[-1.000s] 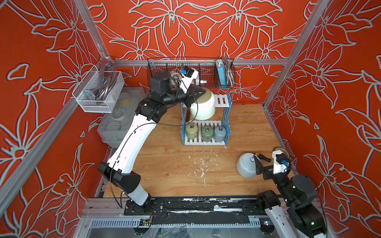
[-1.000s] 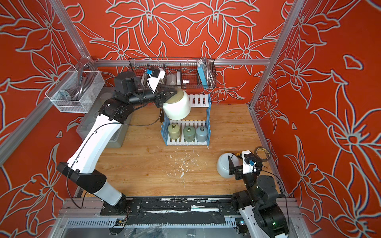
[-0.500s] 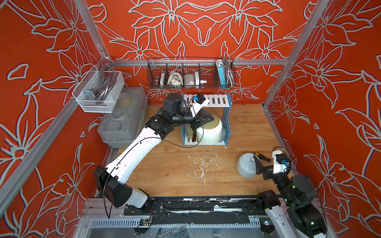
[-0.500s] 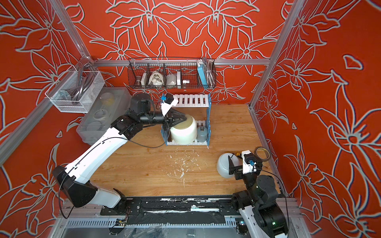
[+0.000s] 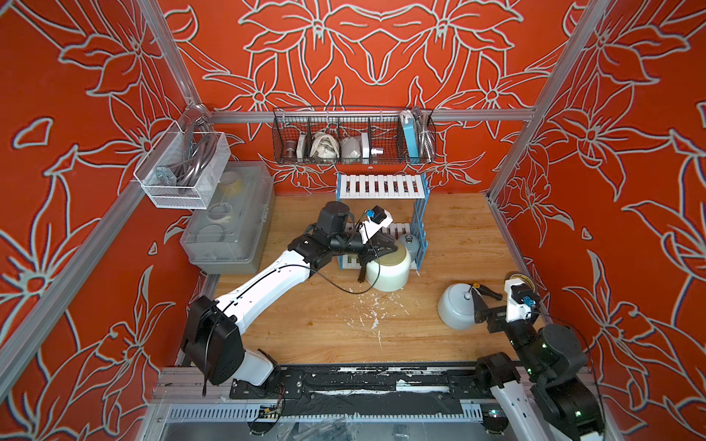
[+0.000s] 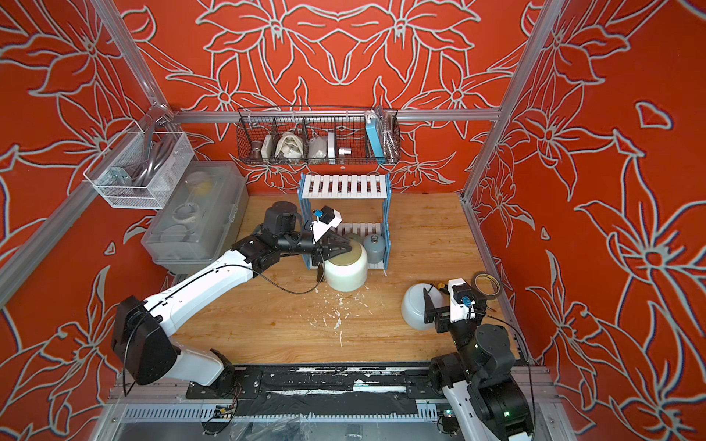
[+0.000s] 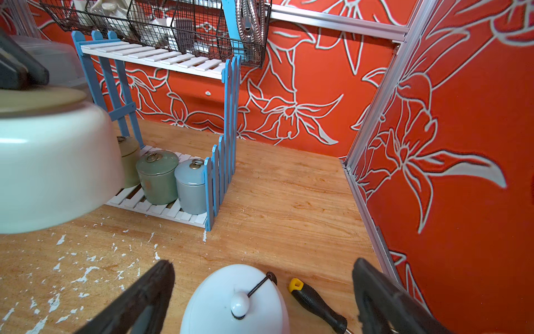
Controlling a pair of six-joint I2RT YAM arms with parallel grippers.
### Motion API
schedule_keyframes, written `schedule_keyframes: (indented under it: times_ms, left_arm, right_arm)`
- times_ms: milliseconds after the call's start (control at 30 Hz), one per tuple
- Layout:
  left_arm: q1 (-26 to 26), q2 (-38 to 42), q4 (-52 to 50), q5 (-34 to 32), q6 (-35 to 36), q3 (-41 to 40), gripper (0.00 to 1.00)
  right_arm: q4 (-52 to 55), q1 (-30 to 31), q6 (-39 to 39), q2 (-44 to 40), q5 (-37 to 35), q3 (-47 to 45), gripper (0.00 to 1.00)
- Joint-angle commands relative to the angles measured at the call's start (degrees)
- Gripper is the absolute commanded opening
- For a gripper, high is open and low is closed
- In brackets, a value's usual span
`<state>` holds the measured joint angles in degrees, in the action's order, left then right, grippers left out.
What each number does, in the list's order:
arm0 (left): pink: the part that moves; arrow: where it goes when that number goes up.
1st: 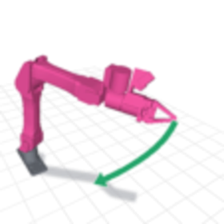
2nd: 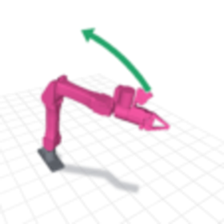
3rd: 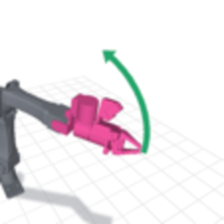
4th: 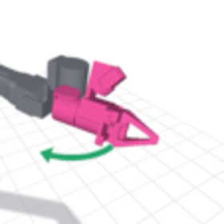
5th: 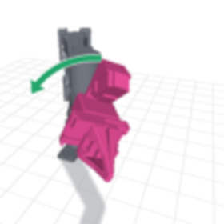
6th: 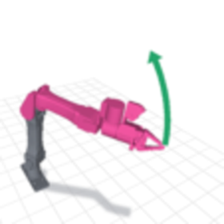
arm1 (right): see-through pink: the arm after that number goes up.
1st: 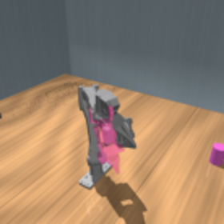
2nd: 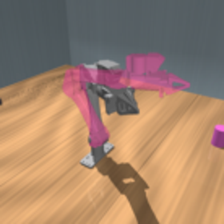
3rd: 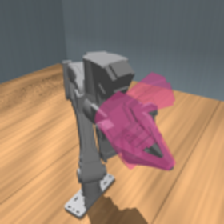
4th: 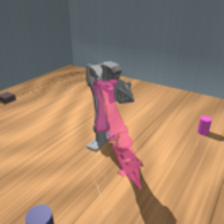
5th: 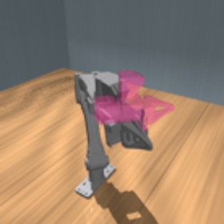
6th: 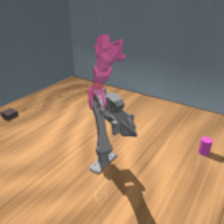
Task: Remove the tea canisters from the shelf
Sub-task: Place the tea canister at the center of the board.
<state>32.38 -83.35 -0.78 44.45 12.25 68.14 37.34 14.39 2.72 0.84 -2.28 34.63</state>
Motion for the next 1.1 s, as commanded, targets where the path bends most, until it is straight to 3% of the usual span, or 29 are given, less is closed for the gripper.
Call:
schedule_keyframes:
  times_ms: [0, 367, 667, 1067]
  left_arm:
    - [0.7, 1.9, 17.2, 4.3, -1.4, -1.8, 0.00]
    - [5.7, -5.3, 23.0, 5.9, -0.1, -5.5, 0.00]
    - [9.6, -13.3, 23.1, 6.3, 2.3, -3.1, 0.00]
    - [13.1, -17.2, 30.5, 5.3, 6.7, -7.4, 0.00]
  right_arm:
    - [-0.4, -0.4, 0.5, -0.4, 0.2, -0.3, 0.99]
    - [-0.8, -1.4, 0.6, -0.4, 0.3, -0.6, 0.99]
    - [-0.4, -1.8, 0.6, -0.4, 0.5, -0.3, 0.99]
    - [-0.5, -2.4, 0.7, -0.5, 0.7, -0.3, 0.99]
